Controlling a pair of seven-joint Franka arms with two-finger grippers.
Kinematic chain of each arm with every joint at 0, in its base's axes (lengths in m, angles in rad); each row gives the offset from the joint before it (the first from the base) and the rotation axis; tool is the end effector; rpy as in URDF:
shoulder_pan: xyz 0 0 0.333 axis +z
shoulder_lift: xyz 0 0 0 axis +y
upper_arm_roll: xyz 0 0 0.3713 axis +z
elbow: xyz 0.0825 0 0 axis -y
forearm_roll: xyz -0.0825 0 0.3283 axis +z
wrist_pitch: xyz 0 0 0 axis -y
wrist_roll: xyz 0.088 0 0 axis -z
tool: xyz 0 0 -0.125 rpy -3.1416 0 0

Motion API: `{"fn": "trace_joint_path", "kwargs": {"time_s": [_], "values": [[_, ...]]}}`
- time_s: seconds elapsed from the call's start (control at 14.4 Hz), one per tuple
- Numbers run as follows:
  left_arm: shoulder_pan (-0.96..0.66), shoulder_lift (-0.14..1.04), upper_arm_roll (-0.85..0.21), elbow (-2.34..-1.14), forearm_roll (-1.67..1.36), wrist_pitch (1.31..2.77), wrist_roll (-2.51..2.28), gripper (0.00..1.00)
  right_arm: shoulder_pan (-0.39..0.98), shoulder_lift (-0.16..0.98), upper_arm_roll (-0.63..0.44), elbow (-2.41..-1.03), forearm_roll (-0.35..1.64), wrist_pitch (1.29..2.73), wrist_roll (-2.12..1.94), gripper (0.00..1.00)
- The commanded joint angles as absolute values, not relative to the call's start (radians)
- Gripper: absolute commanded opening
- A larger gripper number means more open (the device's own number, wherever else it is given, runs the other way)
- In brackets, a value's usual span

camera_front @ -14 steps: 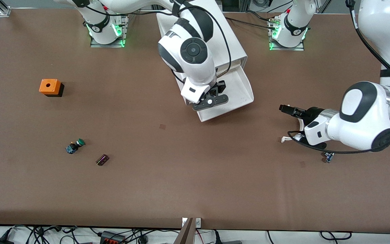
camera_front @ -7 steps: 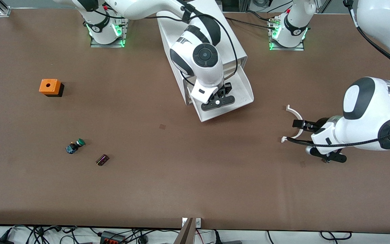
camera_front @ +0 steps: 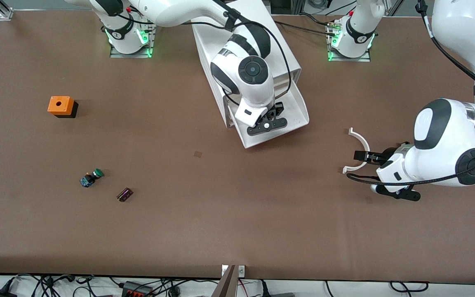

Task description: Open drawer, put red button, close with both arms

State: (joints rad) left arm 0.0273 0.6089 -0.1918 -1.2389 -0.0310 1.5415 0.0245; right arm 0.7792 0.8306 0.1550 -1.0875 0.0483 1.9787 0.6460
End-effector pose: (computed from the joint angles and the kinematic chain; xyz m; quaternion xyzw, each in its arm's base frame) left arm 0.6591 -0.0788 0.4398 0.9831 -0.0827 -0.1516 0.0614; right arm 0.4835 0.5887 0.3737 -0.9905 -0.1077 0.0314 0.0800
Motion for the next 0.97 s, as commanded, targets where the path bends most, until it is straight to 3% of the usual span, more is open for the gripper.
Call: {"fn": "trace_joint_path", "kwargs": {"time_s": [0.0, 0.42, 0.76, 0.9], "values": [[0.020, 0.620, -0.193, -1.210, 0.000, 1.534, 0.008, 1.00, 0.790, 0.835, 0.144, -1.074, 0.038, 1.983, 0.676, 1.00], [0.021, 0.617, -0.202, -1.213, -0.011, 1.543, -0.095, 1.00, 0.741, 0.793, 0.130, -0.968, 0.049, 1.953, 0.732, 1.00], [0.023, 0.560, -0.285, -1.365, -0.012, 1.748, -0.391, 1.00, 0.569, 0.723, 0.120, -0.956, 0.016, 1.916, 0.683, 1.00], [0.023, 0.532, -0.334, -1.458, -0.012, 1.868, -0.493, 1.00, 0.494, 0.706, 0.104, -0.960, -0.008, 1.838, 0.599, 1.00]]}}
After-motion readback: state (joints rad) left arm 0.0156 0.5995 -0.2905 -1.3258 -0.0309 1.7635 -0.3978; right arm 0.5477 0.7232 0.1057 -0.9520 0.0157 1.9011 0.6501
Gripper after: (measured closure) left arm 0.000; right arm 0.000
